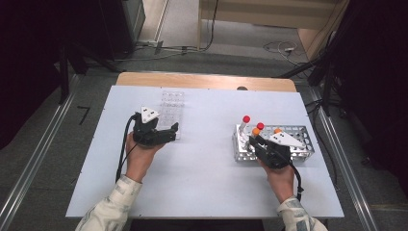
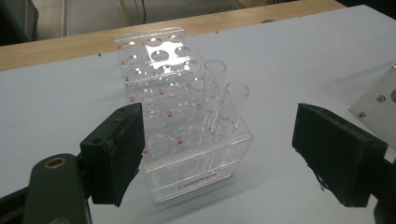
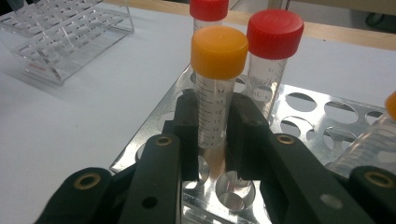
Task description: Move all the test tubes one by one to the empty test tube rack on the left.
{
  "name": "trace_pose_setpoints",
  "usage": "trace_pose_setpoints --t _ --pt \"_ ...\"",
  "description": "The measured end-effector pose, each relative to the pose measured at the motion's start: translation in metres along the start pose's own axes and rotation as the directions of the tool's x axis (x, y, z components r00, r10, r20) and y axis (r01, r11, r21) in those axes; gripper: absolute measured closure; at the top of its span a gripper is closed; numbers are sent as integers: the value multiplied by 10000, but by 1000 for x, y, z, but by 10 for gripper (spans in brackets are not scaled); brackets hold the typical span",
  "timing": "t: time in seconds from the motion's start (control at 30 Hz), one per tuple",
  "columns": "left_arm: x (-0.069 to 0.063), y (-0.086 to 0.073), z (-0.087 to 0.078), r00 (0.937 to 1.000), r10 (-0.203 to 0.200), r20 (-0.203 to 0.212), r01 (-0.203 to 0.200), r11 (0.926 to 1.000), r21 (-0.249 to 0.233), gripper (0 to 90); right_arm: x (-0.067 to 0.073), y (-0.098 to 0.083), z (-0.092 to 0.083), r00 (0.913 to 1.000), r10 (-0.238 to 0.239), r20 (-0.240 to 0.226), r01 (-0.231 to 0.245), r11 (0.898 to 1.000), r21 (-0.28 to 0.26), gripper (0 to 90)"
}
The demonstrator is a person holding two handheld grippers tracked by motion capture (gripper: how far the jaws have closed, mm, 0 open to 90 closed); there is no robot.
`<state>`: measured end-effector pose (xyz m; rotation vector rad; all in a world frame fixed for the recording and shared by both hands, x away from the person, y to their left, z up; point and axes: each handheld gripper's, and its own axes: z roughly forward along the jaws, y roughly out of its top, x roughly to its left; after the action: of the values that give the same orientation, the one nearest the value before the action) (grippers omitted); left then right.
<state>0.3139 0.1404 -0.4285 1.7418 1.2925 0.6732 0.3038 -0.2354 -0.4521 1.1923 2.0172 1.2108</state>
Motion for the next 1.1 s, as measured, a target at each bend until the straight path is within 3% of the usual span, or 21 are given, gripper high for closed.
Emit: trace_pose_setpoints --t 0.3,0.73,1.1 --pt "0 0 0 10000 -27 -42 26 10000 -60 176 0 9 -12 10000 79 6 -79 9991 -408 723" --pt "0 0 0 10000 0 -37 -1 10000 -53 176 6 24 -30 9996 -144 236 164 9961 -865 723" --pt "0 0 -1 10000 -53 -31 53 9999 -88 176 14 30 -38 9997 -261 -38 255 9940 -1060 723"
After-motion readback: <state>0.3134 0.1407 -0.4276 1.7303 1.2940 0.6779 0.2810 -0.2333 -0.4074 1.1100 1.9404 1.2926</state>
